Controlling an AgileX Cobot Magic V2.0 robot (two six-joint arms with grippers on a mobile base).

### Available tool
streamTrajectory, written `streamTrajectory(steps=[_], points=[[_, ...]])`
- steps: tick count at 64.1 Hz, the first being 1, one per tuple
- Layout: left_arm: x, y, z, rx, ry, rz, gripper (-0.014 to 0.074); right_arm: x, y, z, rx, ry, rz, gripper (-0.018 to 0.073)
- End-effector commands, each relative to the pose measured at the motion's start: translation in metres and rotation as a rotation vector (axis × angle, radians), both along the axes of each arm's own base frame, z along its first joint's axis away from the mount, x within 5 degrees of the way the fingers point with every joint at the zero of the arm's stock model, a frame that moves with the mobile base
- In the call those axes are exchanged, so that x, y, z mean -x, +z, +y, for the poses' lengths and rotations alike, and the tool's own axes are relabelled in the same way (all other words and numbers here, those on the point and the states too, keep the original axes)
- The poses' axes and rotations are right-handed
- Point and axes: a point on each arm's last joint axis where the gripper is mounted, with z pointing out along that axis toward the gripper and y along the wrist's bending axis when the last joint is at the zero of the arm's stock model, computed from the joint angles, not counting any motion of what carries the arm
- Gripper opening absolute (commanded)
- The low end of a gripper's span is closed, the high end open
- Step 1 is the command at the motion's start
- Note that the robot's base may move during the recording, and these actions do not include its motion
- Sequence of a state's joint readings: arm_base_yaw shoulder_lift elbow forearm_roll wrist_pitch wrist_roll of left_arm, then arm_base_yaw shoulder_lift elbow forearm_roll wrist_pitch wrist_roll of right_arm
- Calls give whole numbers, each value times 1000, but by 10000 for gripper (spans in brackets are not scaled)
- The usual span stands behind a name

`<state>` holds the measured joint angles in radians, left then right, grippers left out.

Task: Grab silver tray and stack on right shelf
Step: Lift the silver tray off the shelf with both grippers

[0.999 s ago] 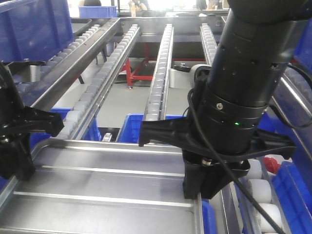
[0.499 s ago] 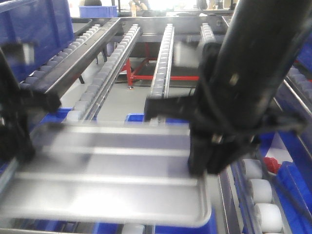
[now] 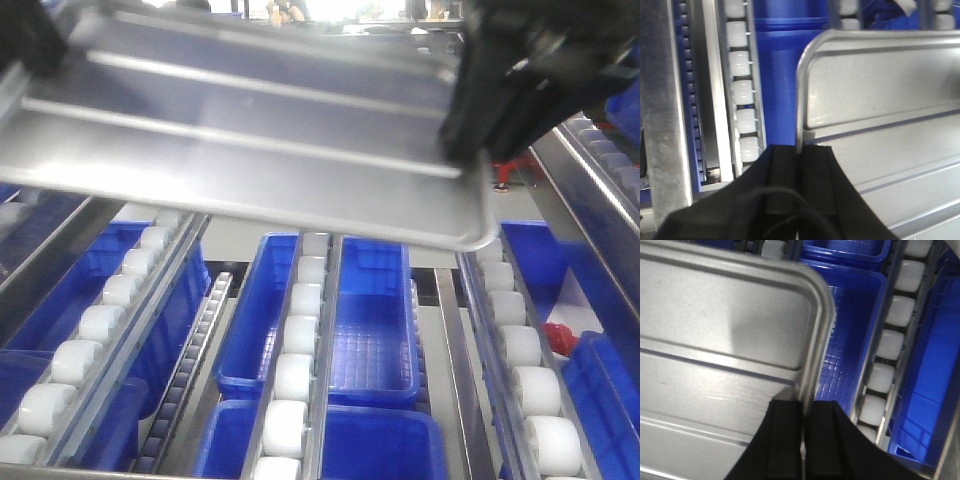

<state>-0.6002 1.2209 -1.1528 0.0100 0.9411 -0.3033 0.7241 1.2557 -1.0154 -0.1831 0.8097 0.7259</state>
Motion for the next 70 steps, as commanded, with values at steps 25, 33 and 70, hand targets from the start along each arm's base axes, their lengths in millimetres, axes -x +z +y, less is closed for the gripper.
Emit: streamTrajectory(steps=[25, 33, 70], points=[[-3, -6, -28, -75, -35, -5, -96, 14, 34, -22, 19, 8, -121, 62], [-5, -12, -30, -95, -34, 18, -97, 14, 34, -22, 19, 8, -121, 62], [-5, -11, -30, -90, -35, 12, -102, 14, 34, -22, 19, 8, -121, 56]])
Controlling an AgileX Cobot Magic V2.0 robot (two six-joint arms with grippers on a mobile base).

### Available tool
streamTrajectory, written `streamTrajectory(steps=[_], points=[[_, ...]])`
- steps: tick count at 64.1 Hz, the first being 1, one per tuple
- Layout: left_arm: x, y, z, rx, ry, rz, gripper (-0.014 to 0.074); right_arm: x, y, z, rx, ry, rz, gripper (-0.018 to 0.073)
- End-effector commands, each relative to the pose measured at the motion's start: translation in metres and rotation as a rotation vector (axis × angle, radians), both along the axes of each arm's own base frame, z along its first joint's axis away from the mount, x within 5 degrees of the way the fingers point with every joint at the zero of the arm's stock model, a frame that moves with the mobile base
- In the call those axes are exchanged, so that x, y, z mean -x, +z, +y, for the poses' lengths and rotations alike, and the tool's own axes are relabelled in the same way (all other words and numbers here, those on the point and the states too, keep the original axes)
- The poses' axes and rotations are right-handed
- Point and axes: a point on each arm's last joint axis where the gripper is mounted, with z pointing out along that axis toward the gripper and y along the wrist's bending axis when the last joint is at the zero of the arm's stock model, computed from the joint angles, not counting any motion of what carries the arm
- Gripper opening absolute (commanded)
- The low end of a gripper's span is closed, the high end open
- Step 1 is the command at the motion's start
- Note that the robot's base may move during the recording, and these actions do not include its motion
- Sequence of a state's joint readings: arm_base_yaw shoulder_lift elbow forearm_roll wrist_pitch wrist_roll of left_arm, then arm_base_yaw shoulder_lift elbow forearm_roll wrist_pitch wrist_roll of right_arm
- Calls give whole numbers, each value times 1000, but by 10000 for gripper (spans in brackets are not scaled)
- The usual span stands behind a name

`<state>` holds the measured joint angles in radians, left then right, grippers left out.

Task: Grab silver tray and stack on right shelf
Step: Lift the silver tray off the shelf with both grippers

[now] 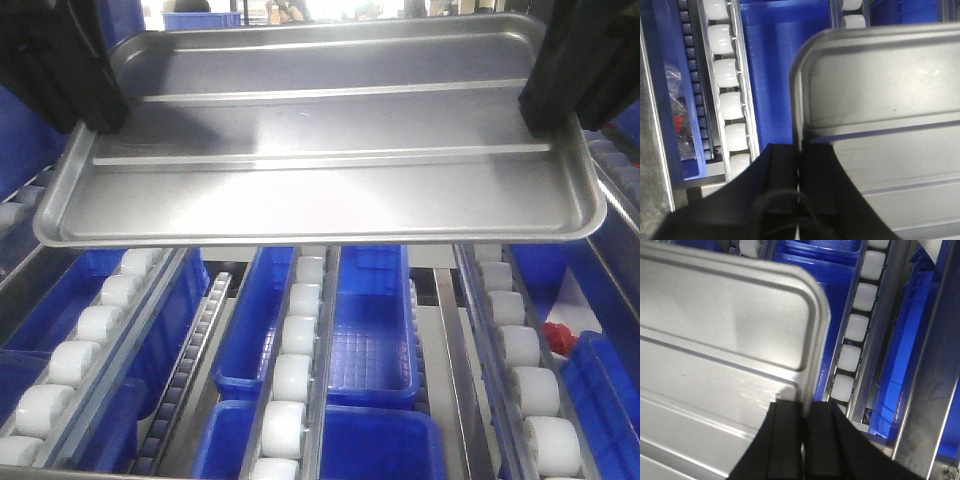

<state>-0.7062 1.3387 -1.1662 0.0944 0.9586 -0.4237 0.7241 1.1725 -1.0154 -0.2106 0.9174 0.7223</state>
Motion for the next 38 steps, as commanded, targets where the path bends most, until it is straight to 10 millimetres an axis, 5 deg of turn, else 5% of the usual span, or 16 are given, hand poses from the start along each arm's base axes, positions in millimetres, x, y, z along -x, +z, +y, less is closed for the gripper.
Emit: streamTrajectory(steps=[1, 38], points=[[2, 16, 2, -3, -30, -68, -102, -2, 19, -4, -19, 25, -117, 57], [2, 16, 2, -3, -30, -68, -102, -2, 19, -4, -19, 25, -117, 56]])
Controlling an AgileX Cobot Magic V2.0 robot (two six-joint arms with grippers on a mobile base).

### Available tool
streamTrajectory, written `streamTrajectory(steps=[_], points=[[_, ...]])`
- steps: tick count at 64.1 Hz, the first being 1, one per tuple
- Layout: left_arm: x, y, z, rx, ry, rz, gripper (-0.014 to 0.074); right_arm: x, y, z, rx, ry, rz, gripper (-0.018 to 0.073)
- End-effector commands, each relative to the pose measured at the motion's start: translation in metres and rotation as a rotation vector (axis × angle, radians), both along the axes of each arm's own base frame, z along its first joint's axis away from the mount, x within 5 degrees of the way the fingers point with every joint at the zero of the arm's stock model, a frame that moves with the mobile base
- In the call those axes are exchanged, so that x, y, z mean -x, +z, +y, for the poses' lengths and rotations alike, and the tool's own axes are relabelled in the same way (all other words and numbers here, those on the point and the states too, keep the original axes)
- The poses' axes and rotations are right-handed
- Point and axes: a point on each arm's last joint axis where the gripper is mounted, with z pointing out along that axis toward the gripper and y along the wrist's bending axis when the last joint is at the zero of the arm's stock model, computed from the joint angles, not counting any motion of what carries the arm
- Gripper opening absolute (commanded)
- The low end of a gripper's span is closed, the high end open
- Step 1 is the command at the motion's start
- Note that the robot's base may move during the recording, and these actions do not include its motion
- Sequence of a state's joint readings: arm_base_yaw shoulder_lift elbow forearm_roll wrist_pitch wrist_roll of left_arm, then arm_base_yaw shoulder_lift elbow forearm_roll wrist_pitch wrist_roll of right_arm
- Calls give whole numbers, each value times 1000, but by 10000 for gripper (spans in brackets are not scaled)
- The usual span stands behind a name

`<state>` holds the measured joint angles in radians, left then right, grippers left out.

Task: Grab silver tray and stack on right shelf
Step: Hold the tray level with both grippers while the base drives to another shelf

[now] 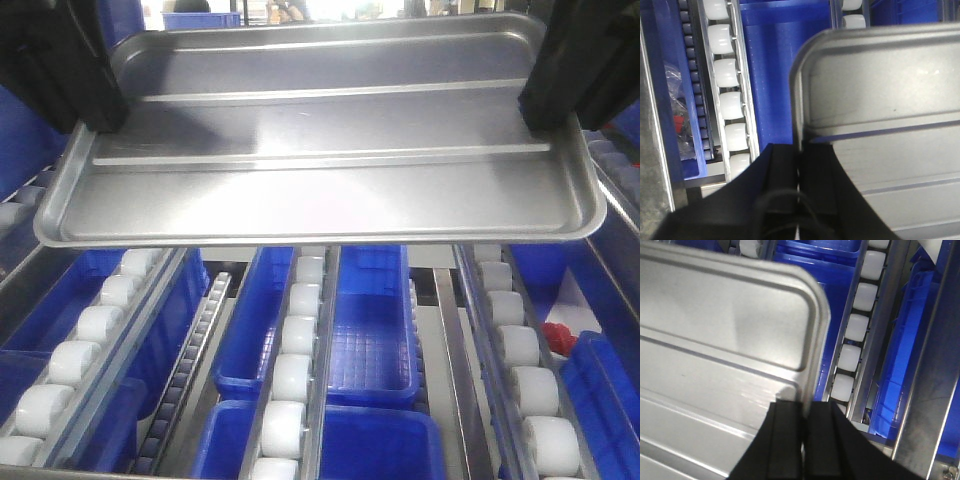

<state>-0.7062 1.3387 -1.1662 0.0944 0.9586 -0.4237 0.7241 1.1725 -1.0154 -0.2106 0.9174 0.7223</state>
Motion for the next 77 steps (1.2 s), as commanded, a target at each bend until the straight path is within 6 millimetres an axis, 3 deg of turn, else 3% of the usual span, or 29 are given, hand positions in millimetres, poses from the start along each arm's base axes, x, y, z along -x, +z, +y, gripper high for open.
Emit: streamTrajectory(steps=[1, 77], points=[[2, 16, 2, -3, -30, -68, -102, -2, 19, -4, -19, 25, -117, 56], [2, 16, 2, -1, -30, -66, -102, -2, 19, -4, -19, 25, -117, 56]])
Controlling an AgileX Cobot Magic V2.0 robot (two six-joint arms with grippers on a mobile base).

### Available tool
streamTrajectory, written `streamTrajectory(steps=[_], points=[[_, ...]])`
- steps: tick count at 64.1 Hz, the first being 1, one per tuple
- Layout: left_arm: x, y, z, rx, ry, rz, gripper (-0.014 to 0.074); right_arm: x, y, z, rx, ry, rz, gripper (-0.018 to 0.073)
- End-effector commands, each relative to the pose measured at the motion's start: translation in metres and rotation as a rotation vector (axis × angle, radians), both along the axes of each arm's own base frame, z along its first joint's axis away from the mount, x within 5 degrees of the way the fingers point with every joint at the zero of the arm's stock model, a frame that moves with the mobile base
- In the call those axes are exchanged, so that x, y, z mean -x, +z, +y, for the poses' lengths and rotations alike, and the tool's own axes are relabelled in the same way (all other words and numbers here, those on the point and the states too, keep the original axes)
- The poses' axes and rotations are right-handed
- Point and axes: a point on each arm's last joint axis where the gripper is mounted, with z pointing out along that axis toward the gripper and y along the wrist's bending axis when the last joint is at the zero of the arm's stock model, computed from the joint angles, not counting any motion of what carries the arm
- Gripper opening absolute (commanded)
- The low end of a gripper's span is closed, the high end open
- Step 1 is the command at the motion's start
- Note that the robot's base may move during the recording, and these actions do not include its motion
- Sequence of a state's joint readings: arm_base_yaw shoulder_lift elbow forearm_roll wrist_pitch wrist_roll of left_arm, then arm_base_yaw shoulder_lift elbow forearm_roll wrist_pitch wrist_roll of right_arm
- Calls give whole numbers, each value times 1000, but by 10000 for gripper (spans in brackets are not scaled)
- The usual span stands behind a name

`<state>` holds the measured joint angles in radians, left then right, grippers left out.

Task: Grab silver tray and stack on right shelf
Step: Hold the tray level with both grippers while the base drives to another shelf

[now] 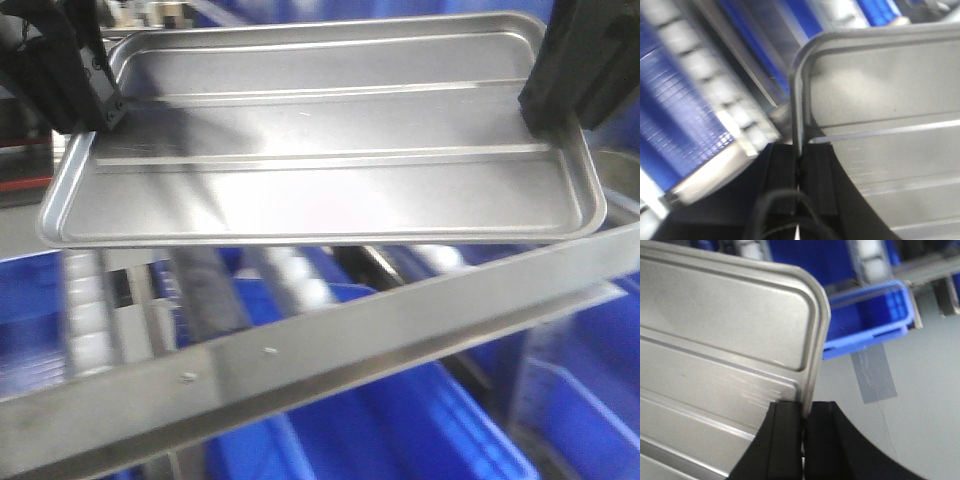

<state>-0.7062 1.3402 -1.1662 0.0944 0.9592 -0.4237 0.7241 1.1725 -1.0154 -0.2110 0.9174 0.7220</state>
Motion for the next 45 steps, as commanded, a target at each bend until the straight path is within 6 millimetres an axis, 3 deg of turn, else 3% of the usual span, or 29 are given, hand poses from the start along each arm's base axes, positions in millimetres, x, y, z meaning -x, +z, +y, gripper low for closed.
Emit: streamTrajectory(steps=[1, 45], points=[[3, 16, 2, 1, -30, -67, -102, -2, 19, -4, -20, 25, -116, 56], [3, 16, 2, 1, -30, -67, -102, -2, 19, -4, -20, 25, -116, 56]])
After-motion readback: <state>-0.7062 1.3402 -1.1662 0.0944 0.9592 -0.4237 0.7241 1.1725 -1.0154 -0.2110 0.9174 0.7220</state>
